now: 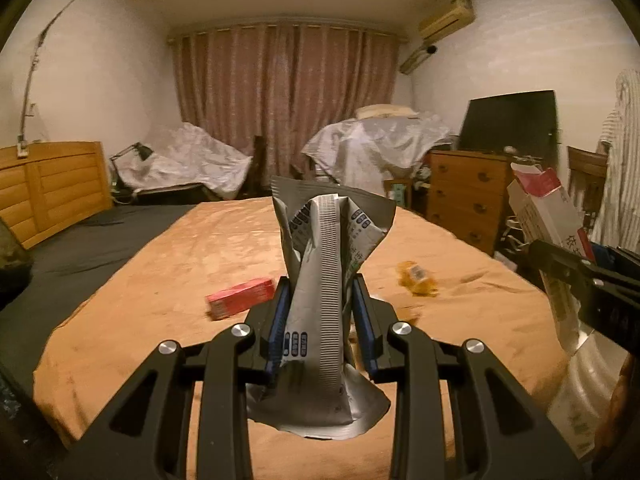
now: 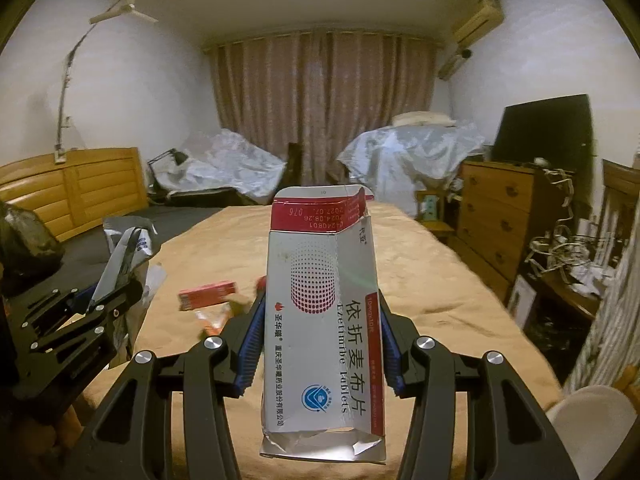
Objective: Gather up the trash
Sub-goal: 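Lift the medicine box and silver wrapper and carry both toward the white bucket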
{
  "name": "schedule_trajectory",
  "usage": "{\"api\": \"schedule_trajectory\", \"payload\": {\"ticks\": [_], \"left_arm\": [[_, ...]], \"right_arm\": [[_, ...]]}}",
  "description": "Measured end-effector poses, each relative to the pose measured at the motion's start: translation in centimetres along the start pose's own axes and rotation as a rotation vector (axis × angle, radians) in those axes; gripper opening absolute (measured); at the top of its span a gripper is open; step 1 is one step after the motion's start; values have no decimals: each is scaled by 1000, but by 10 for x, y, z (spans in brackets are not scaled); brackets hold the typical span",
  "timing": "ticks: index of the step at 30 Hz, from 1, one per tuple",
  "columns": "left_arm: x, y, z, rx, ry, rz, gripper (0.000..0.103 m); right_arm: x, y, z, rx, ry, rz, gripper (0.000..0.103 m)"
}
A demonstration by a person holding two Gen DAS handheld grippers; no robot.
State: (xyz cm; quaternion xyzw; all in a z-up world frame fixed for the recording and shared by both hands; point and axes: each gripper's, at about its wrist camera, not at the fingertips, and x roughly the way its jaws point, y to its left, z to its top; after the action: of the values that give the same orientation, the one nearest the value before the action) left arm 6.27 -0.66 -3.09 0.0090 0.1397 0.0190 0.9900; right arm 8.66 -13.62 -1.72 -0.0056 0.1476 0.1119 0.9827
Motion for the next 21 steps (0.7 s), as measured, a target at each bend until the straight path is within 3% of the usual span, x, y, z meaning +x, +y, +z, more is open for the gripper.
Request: {"api": "schedule_trajectory", "payload": {"ticks": [11, 21], "left_arm": [[7, -85, 17, 54, -2, -183, 29], [15, -180, 15, 118, 49, -389, 29]], "right_arm": [[-57, -85, 3, 43, 15, -165, 51], [-121, -197, -15, 102, 89, -335, 51]]}}
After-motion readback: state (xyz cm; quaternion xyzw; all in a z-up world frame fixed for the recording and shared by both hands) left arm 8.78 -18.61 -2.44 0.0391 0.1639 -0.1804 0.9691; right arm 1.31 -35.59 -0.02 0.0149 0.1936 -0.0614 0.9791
